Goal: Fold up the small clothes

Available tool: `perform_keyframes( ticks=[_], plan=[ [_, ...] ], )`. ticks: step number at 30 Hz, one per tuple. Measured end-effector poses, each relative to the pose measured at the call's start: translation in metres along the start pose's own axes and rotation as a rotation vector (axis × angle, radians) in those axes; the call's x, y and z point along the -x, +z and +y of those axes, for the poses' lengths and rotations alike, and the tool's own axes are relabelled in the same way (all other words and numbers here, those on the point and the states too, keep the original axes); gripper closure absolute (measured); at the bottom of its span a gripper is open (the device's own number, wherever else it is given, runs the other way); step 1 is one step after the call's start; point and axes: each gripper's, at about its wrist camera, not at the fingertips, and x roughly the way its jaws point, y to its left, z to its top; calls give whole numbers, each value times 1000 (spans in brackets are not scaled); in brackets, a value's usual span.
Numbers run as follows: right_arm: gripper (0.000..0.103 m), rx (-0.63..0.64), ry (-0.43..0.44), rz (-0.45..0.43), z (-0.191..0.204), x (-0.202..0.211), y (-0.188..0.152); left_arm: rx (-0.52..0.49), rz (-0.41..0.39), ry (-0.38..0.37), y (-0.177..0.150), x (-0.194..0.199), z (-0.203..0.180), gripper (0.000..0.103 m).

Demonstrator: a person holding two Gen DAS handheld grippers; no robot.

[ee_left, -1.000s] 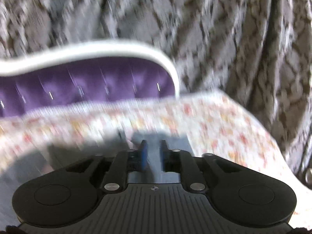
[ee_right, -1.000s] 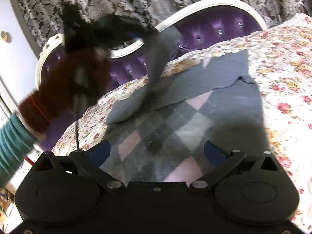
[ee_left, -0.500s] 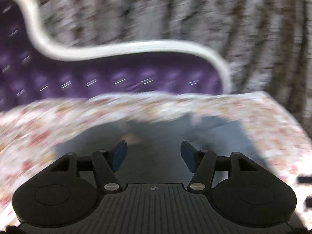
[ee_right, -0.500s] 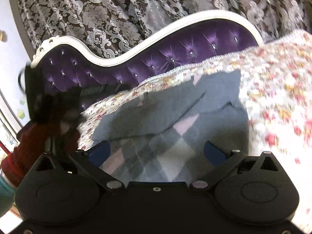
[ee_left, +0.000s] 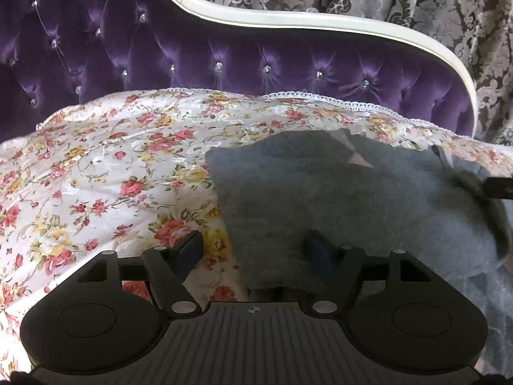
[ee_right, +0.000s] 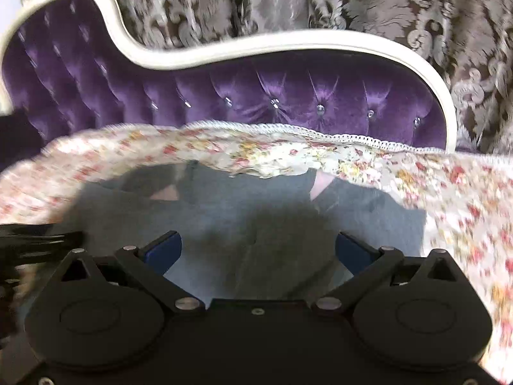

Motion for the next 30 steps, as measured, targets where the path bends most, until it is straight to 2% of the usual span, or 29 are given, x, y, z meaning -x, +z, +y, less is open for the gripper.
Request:
perform_keyframes(
  ticks=[6,9,15,18,22,26,27,28,30],
  plan=[
    [2,80,-105,110,-2,-50,3,20,-11,-7,-5,2,3,31],
    [2,94,-223,137,-29,-48,-4,23,-17,-9,-6,1,3,31],
    [2,-112,-342,135,-110,-7,-24,27,-18,-6,-5,3,3,31],
    [2,-205,-321,88,-131,17,-31,27,-18,-5,-5,2,3,31],
    [2,-240,-244,7,-129,39,-31,27,-20,-6,-5,2,3,31],
    [2,-217,-160,-13,-113,26,-14,27,-21,-6,-5,3,3,31],
    [9,-210,-143,-1,-111,21,-12,26,-21,-6,-5,3,3,31],
    [27,-215,-127,10,-109,15,-11,27,-21,-6,-5,3,3,31],
    [49,-266,-86,53,-113,6,-12,26,-22,-6,-6,3,3,31]
  ],
)
